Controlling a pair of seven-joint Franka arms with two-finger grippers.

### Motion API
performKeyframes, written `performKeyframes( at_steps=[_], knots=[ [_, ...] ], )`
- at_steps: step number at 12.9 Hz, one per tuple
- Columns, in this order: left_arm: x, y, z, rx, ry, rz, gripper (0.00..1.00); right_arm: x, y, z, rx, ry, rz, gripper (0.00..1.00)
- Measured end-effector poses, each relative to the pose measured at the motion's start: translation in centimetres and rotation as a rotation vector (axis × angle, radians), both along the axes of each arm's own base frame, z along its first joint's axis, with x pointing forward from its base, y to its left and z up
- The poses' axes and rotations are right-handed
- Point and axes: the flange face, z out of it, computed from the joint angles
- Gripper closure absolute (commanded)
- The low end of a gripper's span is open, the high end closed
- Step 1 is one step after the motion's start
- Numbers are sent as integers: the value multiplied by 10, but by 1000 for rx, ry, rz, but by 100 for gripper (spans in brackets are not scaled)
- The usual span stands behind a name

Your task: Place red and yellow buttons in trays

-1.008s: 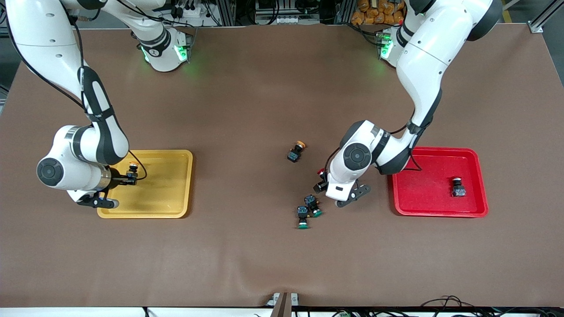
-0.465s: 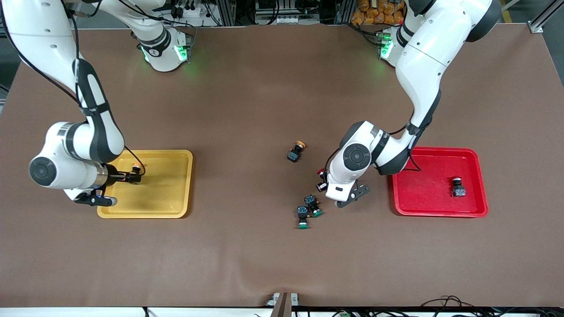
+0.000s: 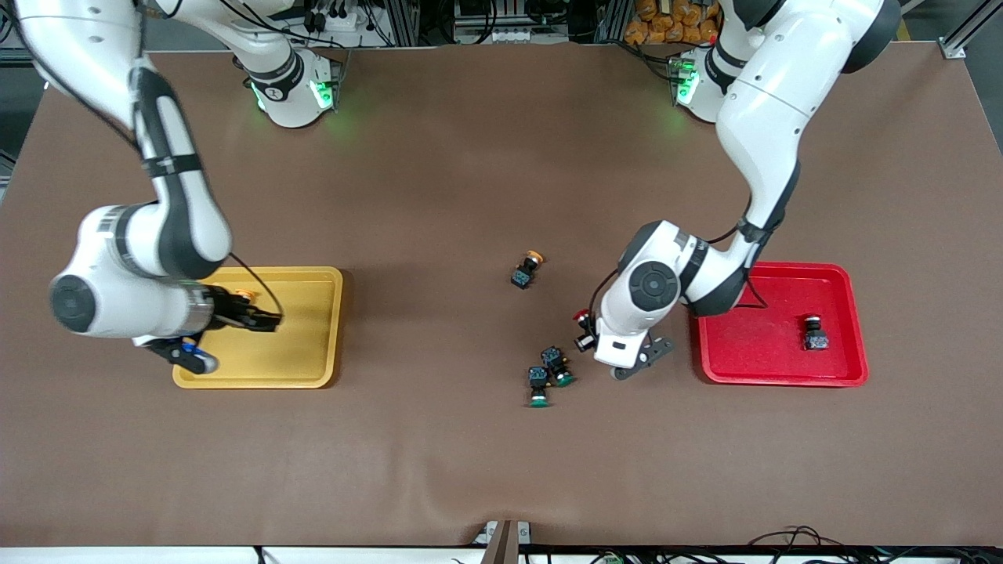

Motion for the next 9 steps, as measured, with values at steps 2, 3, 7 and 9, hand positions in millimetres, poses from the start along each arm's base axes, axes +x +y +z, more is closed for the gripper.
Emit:
performKeyframes(
  at_steps=[2,3,7,9],
  knots=[
    [11,27,21,19,1,-36,90,-5,61,11,14,2,-73,0],
    [16,42,31,31,8,-57,90,-8,85,14,30,2,-98,0],
    [30,134,43,59,34,-170,90,-22,177,19,32,-60,-195,0],
    [32,184,39,60,49,-225,90,-34,217,13,32,-83,-195,0]
  ],
)
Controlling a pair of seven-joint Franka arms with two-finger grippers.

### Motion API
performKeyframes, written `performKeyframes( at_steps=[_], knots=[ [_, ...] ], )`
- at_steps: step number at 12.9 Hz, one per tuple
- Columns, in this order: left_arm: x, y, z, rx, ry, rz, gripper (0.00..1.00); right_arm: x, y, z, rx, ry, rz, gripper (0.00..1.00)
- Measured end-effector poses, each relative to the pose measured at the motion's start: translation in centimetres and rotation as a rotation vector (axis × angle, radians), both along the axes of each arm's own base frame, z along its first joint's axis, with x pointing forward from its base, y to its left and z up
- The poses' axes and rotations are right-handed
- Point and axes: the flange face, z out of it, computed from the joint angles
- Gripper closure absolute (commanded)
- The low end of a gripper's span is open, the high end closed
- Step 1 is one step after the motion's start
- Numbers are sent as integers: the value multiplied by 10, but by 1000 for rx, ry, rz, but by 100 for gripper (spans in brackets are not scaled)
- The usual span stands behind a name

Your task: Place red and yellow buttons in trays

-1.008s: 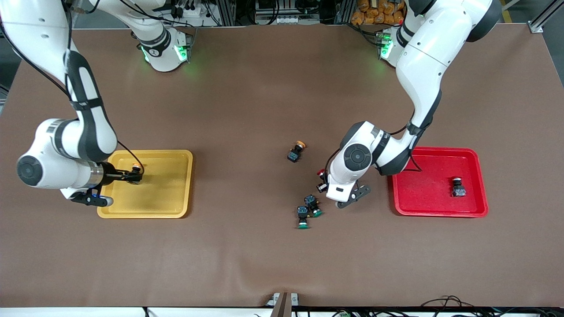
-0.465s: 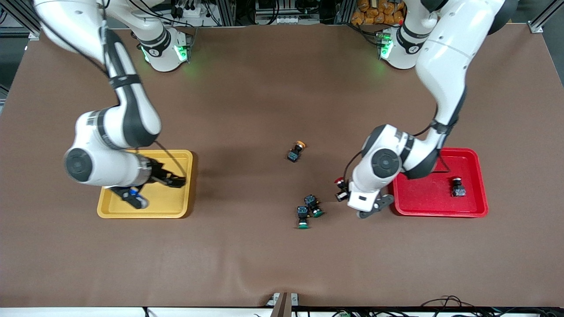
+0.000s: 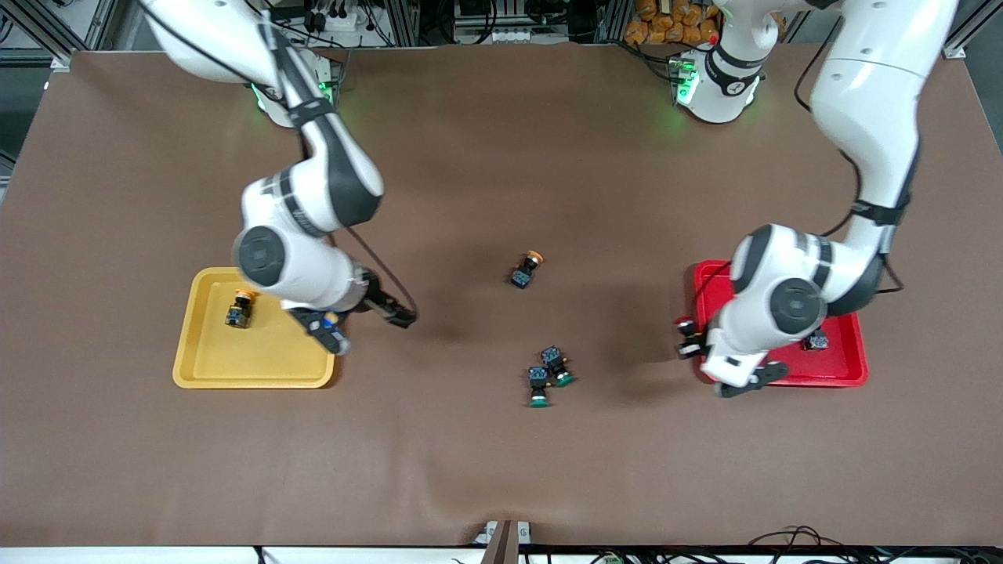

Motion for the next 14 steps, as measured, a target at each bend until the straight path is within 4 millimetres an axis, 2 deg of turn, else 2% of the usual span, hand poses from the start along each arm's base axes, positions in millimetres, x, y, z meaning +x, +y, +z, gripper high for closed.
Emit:
performKeyframes(
  at_steps=[2,4,6,8,10,11,12,13,14],
  knots=[
    [1,42,-4,-4,13,-57,90,-12,35,-4,5,-28,7,0],
    [2,78,-8,-11,22,-110,90,-25,68,-17,6,-52,-21,0],
    [-1,107,-14,-18,33,-159,89,-41,103,-41,10,-81,-33,0],
    [-4,129,-20,-26,45,-204,82,-61,142,-67,17,-112,-65,0],
    [-6,137,-28,-1,57,-247,64,-76,173,-86,13,-109,-78,0],
    [-7,137,-32,16,63,-266,37,-82,183,-93,9,-104,-82,0],
    [-8,136,-36,21,68,-274,26,-86,190,-97,8,-100,-98,0],
    [-8,135,-38,23,70,-279,10,-91,196,-100,12,-106,-114,0],
    [-8,134,-38,24,70,-281,0,-95,202,-104,16,-116,-118,0]
  ],
)
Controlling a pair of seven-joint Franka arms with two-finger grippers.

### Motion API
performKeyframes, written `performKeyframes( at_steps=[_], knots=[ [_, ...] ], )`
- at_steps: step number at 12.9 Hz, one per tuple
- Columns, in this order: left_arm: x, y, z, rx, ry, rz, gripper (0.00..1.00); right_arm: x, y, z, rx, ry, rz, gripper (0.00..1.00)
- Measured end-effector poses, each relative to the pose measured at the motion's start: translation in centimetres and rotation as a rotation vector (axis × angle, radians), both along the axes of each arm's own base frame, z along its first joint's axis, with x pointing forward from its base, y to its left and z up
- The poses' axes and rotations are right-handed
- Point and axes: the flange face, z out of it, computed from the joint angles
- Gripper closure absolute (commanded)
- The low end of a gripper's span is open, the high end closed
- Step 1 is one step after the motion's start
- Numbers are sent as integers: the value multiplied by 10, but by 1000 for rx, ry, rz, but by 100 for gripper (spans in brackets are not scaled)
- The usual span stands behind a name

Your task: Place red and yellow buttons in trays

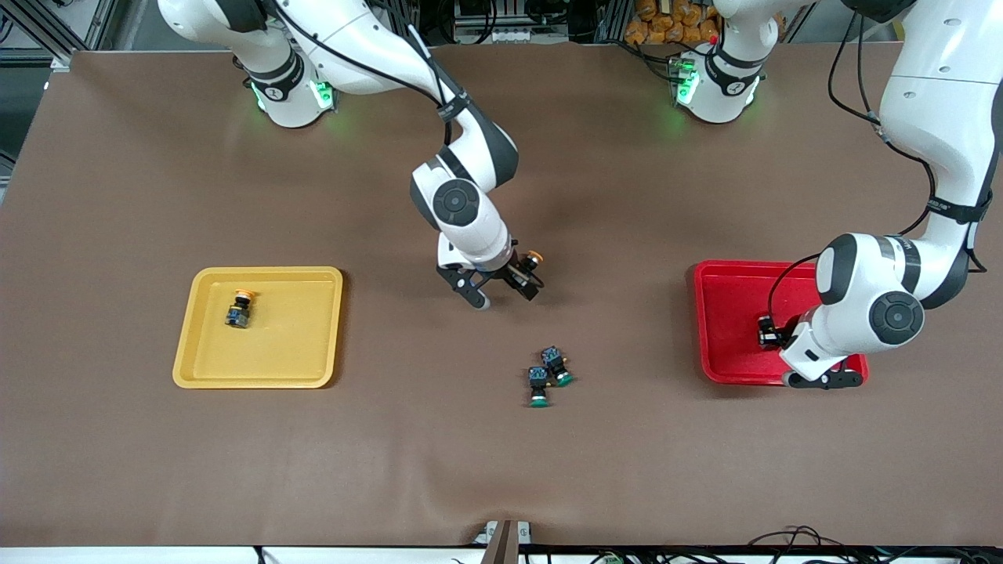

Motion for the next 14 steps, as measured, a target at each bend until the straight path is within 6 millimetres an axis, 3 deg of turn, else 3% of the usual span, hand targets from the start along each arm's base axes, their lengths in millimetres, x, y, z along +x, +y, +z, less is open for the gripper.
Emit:
performKeyframes(
  at_steps=[3,5,6,8,11,13,14],
  knots=[
    [3,-1,6,-1,-18,-2,0,-19,13,-31,-35,6,37,38],
    [9,-2,28,4,-55,-4,0,-23,13,-47,-58,2,50,90],
    [11,-3,46,12,-74,-6,0,-23,13,-50,-64,3,52,100],
    [10,0,93,42,-96,-4,0,-17,14,-41,-59,-7,49,100],
    [-2,9,173,81,-124,-9,0,12,0,-18,-93,46,28,100],
    [-16,25,224,44,-134,-22,0,43,-28,9,-136,121,36,100],
    [-25,36,249,23,-143,-30,0,61,-53,27,-151,153,65,100]
  ],
)
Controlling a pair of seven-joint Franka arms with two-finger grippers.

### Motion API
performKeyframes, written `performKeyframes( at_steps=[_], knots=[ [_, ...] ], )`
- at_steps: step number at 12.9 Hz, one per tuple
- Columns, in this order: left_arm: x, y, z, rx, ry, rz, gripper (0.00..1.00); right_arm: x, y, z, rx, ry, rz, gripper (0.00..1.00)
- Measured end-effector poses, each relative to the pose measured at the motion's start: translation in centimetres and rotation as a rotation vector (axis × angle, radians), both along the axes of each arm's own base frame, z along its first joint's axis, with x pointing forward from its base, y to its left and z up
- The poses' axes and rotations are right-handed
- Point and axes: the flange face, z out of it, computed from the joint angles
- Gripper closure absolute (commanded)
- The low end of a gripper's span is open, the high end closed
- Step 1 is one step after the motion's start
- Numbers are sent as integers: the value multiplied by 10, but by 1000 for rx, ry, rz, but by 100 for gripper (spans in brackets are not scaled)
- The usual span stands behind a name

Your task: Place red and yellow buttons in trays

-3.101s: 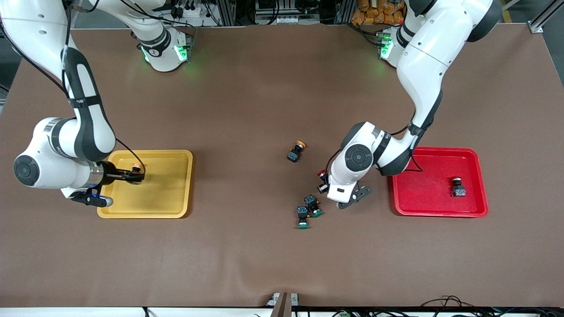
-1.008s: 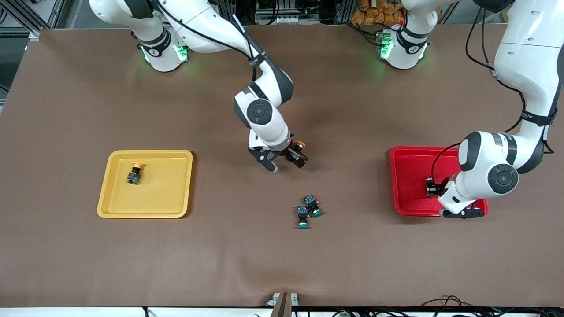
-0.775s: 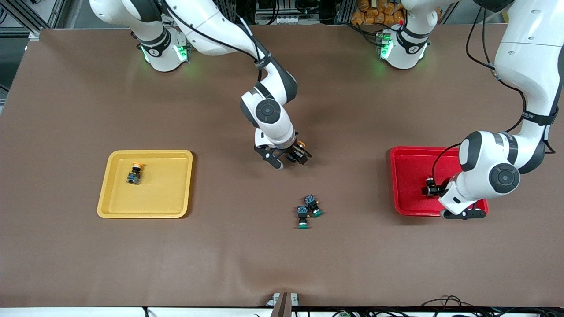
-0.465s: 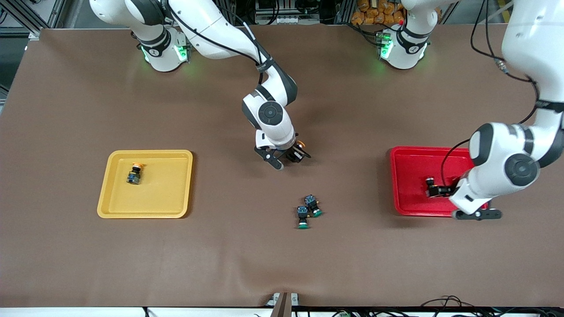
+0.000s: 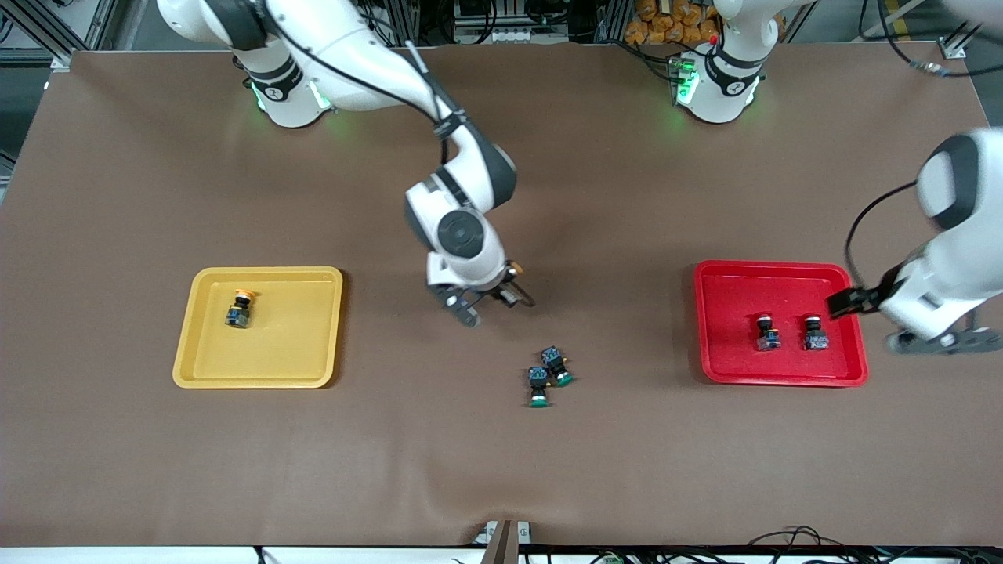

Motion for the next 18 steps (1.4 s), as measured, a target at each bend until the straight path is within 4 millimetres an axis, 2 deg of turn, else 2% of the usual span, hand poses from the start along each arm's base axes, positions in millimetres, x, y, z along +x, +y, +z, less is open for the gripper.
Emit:
performKeyframes(
  at_steps=[1,3,5,6,8,12,14,15,18],
  knots=[
    [-9,10,21,-13,-9,-5,0,19,-32,19,-4,27,23,100],
    [-22,19,54,-15,-15,-3,0,59,-109,54,15,51,58,100],
    [-26,16,78,-13,-15,-3,0,86,-181,67,39,75,134,100],
    [-24,14,92,-12,-33,-5,0,99,-227,66,43,77,204,100],
    [-23,16,109,-15,-62,1,0,109,-274,61,34,74,297,100],
    [-26,19,133,-22,-100,13,0,114,-373,40,62,86,449,100],
    [-28,16,136,-22,-104,10,0,111,-411,18,72,72,477,100],
    [-28,15,136,-22,-104,9,0,107,-419,5,69,61,487,100],
    [-28,15,136,-26,-103,10,0,91,-426,-33,54,35,516,100]
  ],
)
